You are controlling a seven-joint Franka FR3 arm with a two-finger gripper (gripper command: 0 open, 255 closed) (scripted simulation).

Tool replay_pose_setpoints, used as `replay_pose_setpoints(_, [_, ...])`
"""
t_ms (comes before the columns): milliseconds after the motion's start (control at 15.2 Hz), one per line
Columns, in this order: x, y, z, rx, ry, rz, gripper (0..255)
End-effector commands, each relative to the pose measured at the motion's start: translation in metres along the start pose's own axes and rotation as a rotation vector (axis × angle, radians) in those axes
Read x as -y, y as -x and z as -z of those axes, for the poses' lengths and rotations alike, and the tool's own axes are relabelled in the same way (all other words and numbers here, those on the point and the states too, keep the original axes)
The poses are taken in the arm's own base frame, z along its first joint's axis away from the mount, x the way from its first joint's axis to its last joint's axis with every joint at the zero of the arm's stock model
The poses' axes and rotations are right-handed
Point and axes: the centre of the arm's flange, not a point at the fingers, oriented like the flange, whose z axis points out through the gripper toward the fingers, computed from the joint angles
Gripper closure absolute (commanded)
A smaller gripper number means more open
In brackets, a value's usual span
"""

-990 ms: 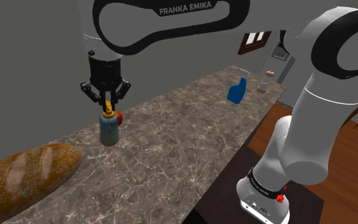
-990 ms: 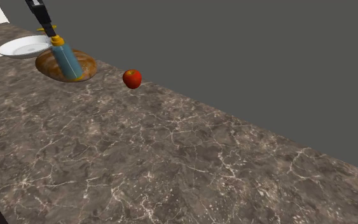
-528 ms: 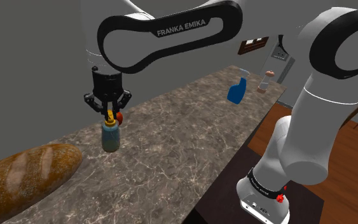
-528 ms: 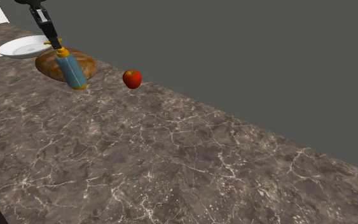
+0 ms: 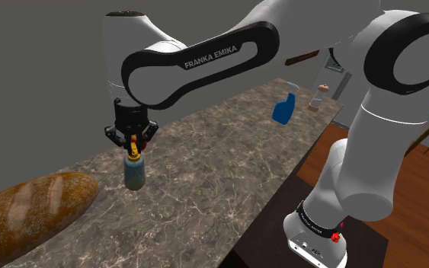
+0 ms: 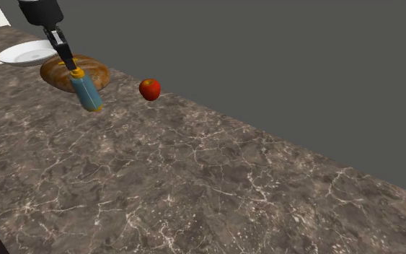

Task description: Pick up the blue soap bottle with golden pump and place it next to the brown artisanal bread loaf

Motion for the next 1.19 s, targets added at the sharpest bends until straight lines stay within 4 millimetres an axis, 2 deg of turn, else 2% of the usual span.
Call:
replay_pose_setpoints(0, [0.0, 0.0, -0.011, -0.001, -0.001, 0.0, 255])
replay_pose_setpoints(132, [-0.001, 0.0, -0.018, -0.001, -0.001, 0.0, 255])
replay_pose_setpoints(594, [-0.001, 0.0, -0.018, -0.001, -0.001, 0.0, 255])
replay_pose_setpoints(660, [-0.001, 0.0, -0.018, -0.001, -0.001, 0.0, 0])
replay_pose_setpoints(990, [-0.001, 0.0, -0.018, -0.001, -0.001, 0.0, 0])
replay_pose_setpoints(1122, [-0.001, 0.0, 0.009, -0.001, -0.001, 0.0, 0])
